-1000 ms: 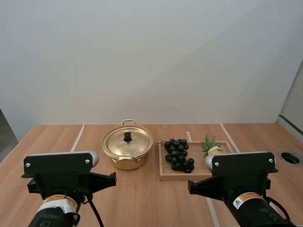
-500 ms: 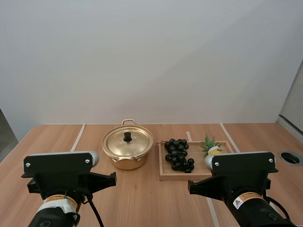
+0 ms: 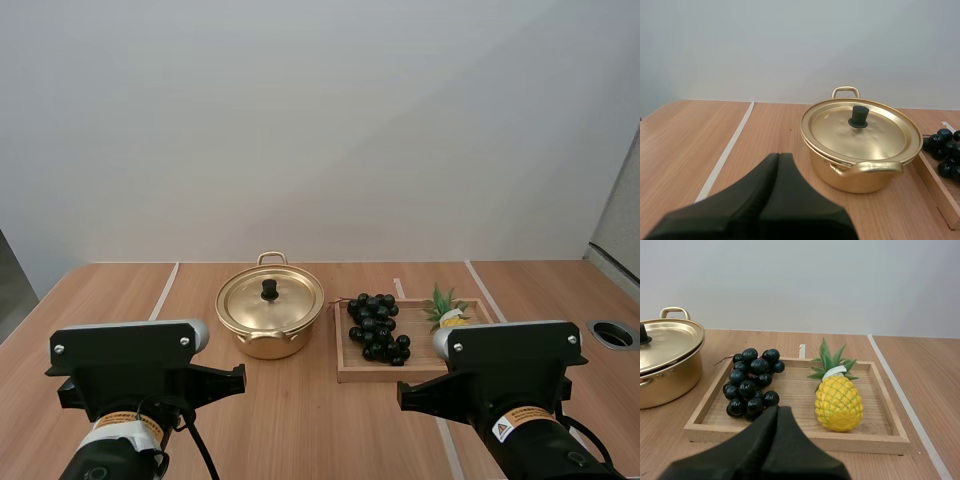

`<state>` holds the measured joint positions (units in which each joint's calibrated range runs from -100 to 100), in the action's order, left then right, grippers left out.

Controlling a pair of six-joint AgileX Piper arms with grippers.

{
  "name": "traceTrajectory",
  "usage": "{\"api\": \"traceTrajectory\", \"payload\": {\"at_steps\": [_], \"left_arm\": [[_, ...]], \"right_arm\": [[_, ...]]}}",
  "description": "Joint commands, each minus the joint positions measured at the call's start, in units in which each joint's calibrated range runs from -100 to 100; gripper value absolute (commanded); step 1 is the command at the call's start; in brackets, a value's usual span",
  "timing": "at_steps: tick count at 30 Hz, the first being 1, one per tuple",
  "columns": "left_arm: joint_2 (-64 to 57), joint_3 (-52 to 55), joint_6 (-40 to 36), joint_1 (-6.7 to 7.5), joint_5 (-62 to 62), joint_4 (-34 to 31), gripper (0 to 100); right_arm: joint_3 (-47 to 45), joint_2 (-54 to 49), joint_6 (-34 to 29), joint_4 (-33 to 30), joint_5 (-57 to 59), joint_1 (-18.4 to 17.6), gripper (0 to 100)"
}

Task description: Open the pot, put the pineapple inside, and close it

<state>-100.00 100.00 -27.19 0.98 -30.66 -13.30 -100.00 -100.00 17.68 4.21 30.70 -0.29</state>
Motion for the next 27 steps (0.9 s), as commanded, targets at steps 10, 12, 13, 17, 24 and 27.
{"api": "traceTrajectory", "payload": {"at_steps": [10,12,13,17,24,27], "left_arm": [[0.00,0.00,-0.26,0.23,0.14,-0.18,0],[0.00,0.00,-0.26,0.23,0.14,-0.18,0],[0.00,0.00,-0.26,0.23,0.14,-0.18,0],[0.00,0.00,0.04,0.23,0.14,-0.09,0],[0.00,0.00,3.70,0.23,0.36,-0.21,15],[0.00,0.00,4.90,0.31,0.36,-0.21,47]], "right_arm": [[0.00,0.00,0.18,9.82,-0.28,0.04,0],[0.00,0.00,0.18,10.04,-0.28,0.04,0],[0.00,0.00,0.18,10.53,-0.28,0.04,0],[0.00,0.00,0.59,11.03,0.37,0.04,0],[0.00,0.00,6.15,10.56,2.43,-0.75,0],[0.00,0.00,6.15,10.67,2.43,-1.37,5]]}}
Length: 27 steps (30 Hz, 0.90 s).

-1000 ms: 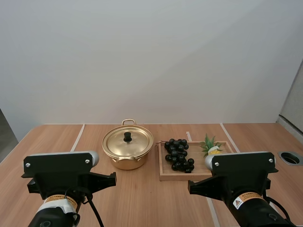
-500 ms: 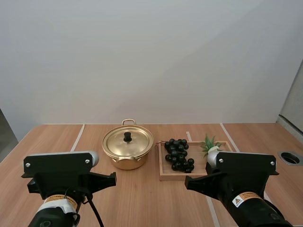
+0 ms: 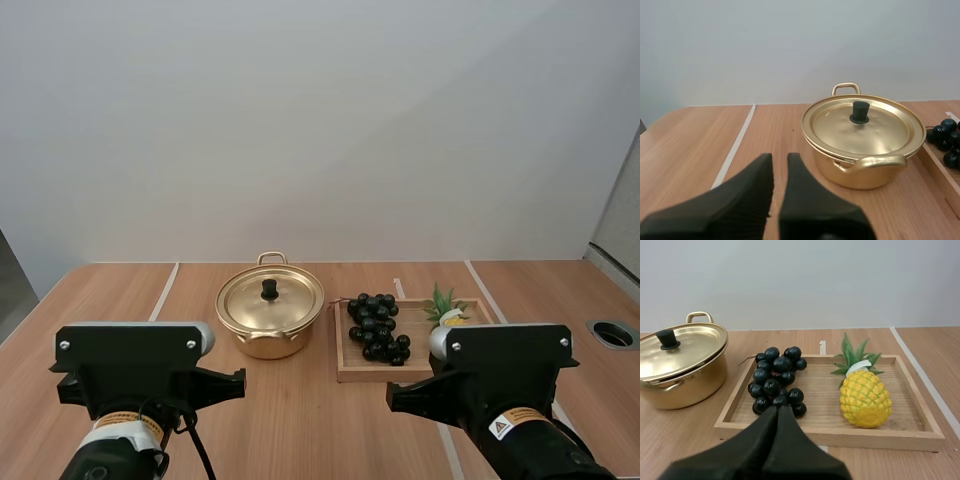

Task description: Open the pot, put the pineapple inside, and close it

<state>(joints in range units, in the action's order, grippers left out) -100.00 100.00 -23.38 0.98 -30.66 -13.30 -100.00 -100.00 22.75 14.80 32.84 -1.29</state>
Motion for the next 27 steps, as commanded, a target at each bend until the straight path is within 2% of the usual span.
{"api": "traceTrajectory", "payload": {"at_steps": [1,2,3,5,8,10,12,22,27], "left_arm": [[0.00,0.00,1.09,0.38,0.36,-0.21,64],[0.00,0.00,1.09,0.38,0.36,-0.21,79],[0.00,0.00,1.09,0.38,0.36,-0.21,99],[0.00,0.00,1.09,0.38,0.36,-0.21,100],[0.00,0.00,0.85,0.38,-0.57,-0.31,100],[0.00,0.00,0.74,0.38,-0.21,0.24,100],[0.00,0.00,0.74,0.38,0.93,0.72,100],[0.00,0.00,0.65,0.38,2.83,1.44,100],[0.00,0.00,2.30,0.38,6.47,-0.06,100]], "right_arm": [[0.00,0.00,1.08,0.24,0.29,-0.54,18],[0.00,0.00,1.08,0.33,0.29,-0.75,34],[0.00,0.00,1.08,0.33,0.29,-0.84,50],[0.00,0.00,1.17,0.33,0.29,-0.98,100],[0.00,0.00,2.25,-0.92,-0.45,-0.98,100],[0.00,0.00,2.26,-5.83,-0.98,-0.98,100],[0.00,0.00,2.26,-8.04,-1.39,-0.98,100],[0.00,0.00,2.03,-5.30,-1.83,-0.98,100],[0.00,0.00,2.15,-6.10,-11.81,-0.44,100]]}}
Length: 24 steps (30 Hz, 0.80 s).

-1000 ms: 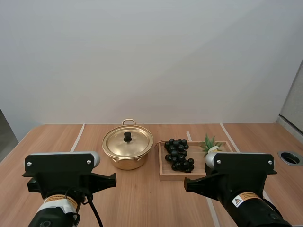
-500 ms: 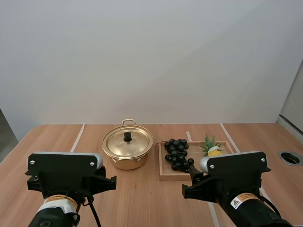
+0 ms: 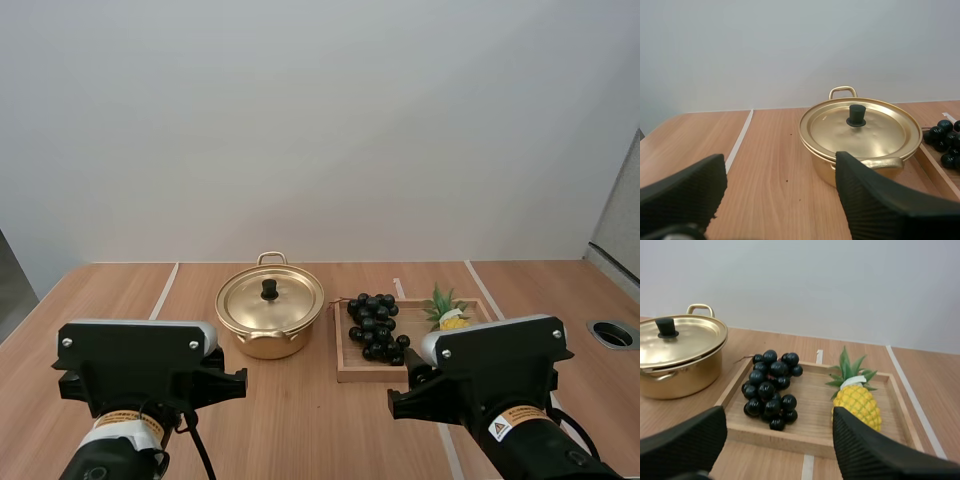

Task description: Open the pot, put the pineapple inside, and close it

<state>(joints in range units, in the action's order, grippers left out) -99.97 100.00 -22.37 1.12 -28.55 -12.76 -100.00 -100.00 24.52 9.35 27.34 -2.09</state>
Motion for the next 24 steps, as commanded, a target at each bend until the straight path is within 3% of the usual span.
{"api": "traceTrajectory", "payload": {"at_steps": [1,7,14,16,21,24], "left_arm": [[-0.03,0.00,2.50,0.24,5.31,-1.68,100],[-0.03,-5.96,2.73,0.24,9.55,0.34,100],[-0.03,-18.00,2.73,0.24,16.24,-0.38,100],[-0.03,-22.12,2.73,0.24,13.06,-0.38,100],[-0.03,-31.58,2.73,0.24,-5.96,0.11,100],[-0.03,-35.40,2.81,0.30,-10.58,1.79,100]], "right_arm": [[0.00,0.00,0.37,-0.65,-6.50,0.45,100],[6.19,0.00,0.37,-1.57,-6.50,0.51,100],[13.94,0.00,0.37,-20.50,-16.34,0.68,100],[17.02,0.00,0.37,-22.07,-16.71,0.68,100],[26.42,0.00,0.04,-21.63,0.07,0.68,100],[31.76,0.00,0.04,-15.76,14.50,0.68,100]]}}
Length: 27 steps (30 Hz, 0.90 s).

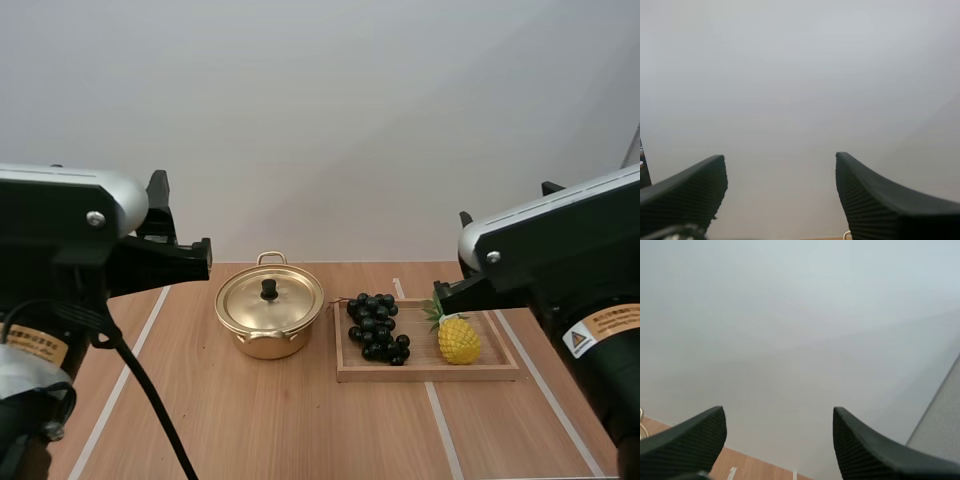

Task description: Open the pot, put the pineapple inside, and close it

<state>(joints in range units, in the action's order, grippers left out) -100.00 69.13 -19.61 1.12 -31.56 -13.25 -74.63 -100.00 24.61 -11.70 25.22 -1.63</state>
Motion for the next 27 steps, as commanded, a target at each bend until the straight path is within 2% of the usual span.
{"api": "traceTrajectory", "payload": {"at_steps": [1,3,7,13,15,17,22,25,27], "left_arm": [[0.00,-5.68,0.60,0.46,-8.41,2.92,100],[0.00,-7.52,1.78,0.55,-8.93,4.24,100],[2.07,-8.76,3.55,0.86,-5.96,6.13,100],[12.47,-9.99,5.02,0.94,-2.49,6.13,100],[17.22,-12.51,5.53,0.94,-3.59,6.13,100],[20.66,-15.12,6.56,0.94,-6.18,6.13,100],[32.53,-26.01,9.02,0.94,-21.38,7.35,100],[38.76,-31.83,12.54,0.94,-32.22,12.31,100],[42.65,-35.02,17.48,0.94,-39.73,17.05,100]], "right_arm": [[7.59,0.00,-0.05,7.01,20.88,0.21,100],[8.95,0.00,-0.05,7.54,25.02,0.21,100],[9.30,3.23,-0.05,3.14,29.85,0.21,100],[12.01,11.06,-0.41,2.31,36.79,0.21,100],[16.44,15.65,-3.29,2.17,41.63,0.21,100],[20.22,18.87,-4.59,1.94,44.69,0.36,100],[30.17,26.64,-8.30,2.55,53.59,0.52,100],[34.50,30.04,-10.13,4.63,57.63,0.52,100],[36.16,31.92,-10.13,6.00,58.43,0.52,100]]}}
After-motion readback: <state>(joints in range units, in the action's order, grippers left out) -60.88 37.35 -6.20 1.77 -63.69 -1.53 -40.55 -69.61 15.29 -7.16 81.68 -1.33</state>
